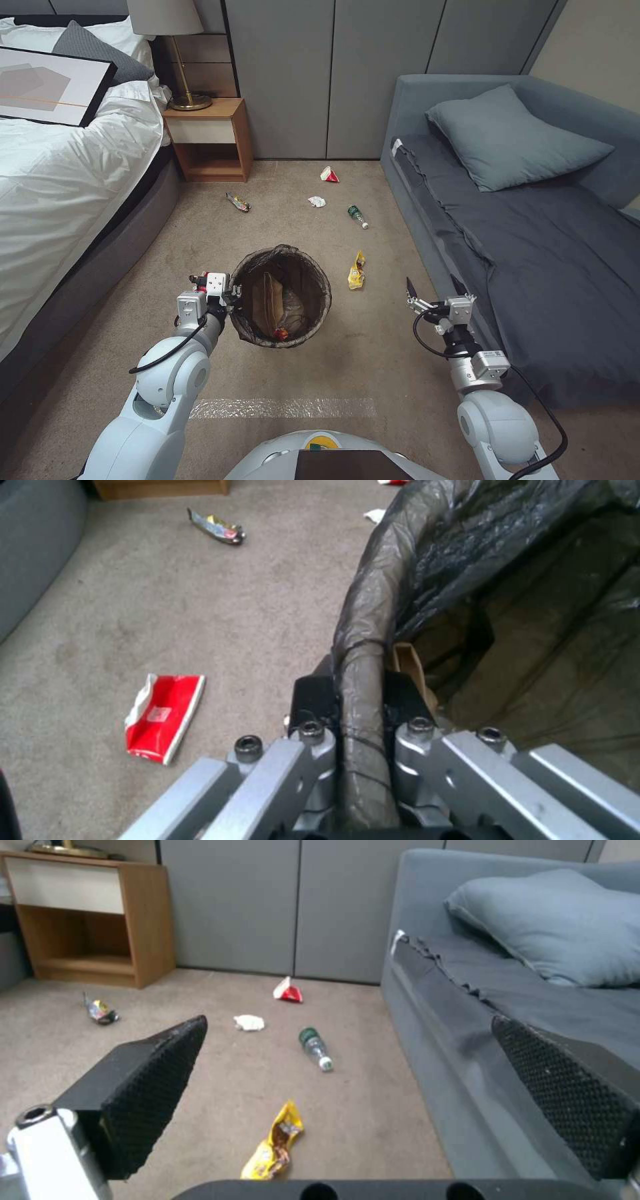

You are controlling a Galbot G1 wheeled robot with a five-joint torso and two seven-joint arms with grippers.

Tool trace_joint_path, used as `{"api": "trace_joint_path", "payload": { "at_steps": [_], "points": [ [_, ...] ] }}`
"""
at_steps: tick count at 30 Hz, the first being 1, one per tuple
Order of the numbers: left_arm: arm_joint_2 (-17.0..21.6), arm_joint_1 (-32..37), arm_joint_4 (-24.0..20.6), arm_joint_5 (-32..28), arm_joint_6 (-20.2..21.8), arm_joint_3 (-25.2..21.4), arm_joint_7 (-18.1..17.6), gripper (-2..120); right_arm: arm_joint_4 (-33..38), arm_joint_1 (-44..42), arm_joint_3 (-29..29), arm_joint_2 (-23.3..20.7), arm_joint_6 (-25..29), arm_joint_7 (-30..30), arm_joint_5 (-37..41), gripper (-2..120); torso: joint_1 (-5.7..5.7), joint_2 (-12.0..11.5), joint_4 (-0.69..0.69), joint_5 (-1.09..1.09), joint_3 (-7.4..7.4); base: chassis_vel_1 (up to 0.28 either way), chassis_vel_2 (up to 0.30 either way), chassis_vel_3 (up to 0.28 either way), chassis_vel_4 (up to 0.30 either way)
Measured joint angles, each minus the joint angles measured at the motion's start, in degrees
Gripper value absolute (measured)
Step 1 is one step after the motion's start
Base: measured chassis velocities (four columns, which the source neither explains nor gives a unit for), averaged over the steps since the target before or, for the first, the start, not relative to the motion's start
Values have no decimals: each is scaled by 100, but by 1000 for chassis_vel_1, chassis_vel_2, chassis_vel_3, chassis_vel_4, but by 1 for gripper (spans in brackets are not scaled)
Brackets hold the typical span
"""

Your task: Pick up the trash bin, then pick up the garbage from the floor and place it into the trash bin.

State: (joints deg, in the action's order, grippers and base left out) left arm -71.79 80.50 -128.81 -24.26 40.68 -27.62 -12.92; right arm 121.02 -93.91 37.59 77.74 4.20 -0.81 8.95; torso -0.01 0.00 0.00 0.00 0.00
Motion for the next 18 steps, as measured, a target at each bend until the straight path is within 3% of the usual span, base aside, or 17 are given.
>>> {"api": "trace_joint_path", "payload": {
  "at_steps": [9, 18],
  "points": [
    [-12, 0, -3, 5, -8, -1, 14, 5, -15, 31, -22, -30, 1, -75, 20, 100, 0, 0, 0, 0, 0, -36, 34, 32, -29],
    [0, 14, -21, 3, -16, -7, 25, 5, -42, 40, -58, -11, -38, -84, 21, 100, 0, 0, 1, 1, 1, -135, 129, 127, -135]
  ]
}}
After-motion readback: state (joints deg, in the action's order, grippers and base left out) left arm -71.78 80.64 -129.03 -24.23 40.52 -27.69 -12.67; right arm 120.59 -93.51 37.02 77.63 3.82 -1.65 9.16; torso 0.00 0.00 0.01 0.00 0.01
